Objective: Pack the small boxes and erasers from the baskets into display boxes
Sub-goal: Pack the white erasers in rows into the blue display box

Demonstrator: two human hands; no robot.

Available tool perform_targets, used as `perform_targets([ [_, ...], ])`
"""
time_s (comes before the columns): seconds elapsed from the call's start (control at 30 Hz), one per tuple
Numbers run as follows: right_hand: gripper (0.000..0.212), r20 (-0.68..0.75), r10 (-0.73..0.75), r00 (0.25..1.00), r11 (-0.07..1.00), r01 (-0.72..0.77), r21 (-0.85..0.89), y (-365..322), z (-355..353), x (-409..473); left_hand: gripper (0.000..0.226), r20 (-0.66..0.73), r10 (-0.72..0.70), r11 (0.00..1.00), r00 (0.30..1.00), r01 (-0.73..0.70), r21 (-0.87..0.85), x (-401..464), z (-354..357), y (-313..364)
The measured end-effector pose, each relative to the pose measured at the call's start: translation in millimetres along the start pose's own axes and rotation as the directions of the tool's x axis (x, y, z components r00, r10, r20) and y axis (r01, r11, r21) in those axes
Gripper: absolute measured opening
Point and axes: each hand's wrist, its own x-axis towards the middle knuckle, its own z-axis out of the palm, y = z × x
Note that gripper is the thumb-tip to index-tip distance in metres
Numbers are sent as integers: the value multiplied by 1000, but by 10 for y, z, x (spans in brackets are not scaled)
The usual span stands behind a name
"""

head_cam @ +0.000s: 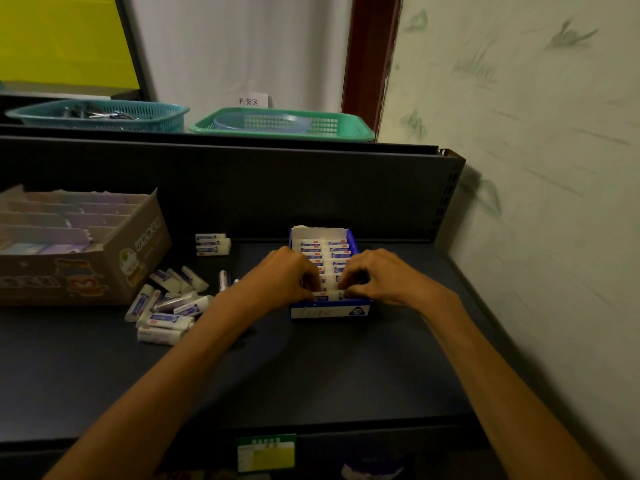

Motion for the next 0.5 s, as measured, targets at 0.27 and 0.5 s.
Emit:
perform_targets([
  [0.27,26,0,13,1000,1000,-13,0,-10,9,-1,23,-3,1,1000,1000,-1,3,-3,2,1],
  [0.5,25,-43,0,999,999,2,43,30,10,34,29,-99,15,994,995,-26,-105,-85,-52,-3],
])
